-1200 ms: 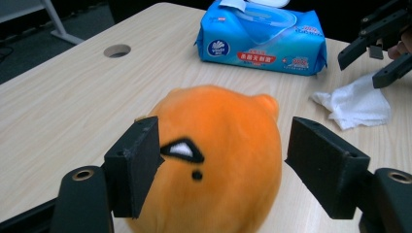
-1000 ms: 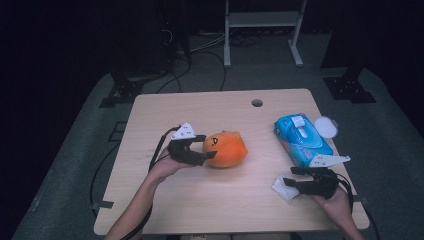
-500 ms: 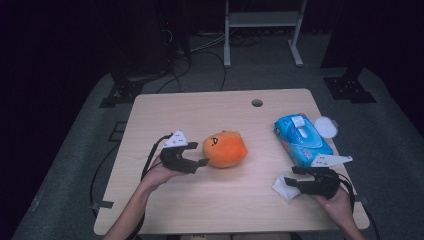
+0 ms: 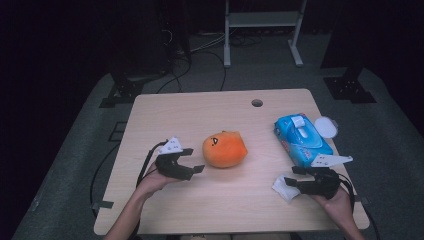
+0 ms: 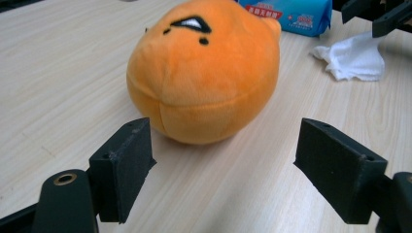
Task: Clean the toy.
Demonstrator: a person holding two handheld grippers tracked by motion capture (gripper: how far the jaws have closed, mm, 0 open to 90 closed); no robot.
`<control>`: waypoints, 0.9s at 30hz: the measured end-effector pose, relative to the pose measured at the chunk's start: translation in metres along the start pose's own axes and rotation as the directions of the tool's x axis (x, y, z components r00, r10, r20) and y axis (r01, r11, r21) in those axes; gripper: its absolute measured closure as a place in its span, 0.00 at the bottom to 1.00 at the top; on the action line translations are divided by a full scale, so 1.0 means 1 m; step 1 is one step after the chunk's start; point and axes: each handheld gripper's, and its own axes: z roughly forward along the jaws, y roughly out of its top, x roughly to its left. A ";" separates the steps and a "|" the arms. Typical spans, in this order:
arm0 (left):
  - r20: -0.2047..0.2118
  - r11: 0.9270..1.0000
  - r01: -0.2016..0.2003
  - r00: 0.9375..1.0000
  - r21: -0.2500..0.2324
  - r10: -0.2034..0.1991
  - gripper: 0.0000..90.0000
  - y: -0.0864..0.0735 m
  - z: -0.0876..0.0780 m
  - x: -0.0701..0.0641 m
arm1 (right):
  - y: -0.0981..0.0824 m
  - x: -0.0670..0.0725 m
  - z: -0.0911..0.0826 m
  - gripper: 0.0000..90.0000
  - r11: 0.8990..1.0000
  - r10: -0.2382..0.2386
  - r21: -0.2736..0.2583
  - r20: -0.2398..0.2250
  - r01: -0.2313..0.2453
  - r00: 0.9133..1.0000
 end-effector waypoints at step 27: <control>-0.006 0.998 0.041 0.999 0.042 -0.041 0.21 -0.039 -0.017 -0.006 | -0.001 0.001 0.000 0.45 1.000 -0.002 0.003 -0.007 0.002 1.000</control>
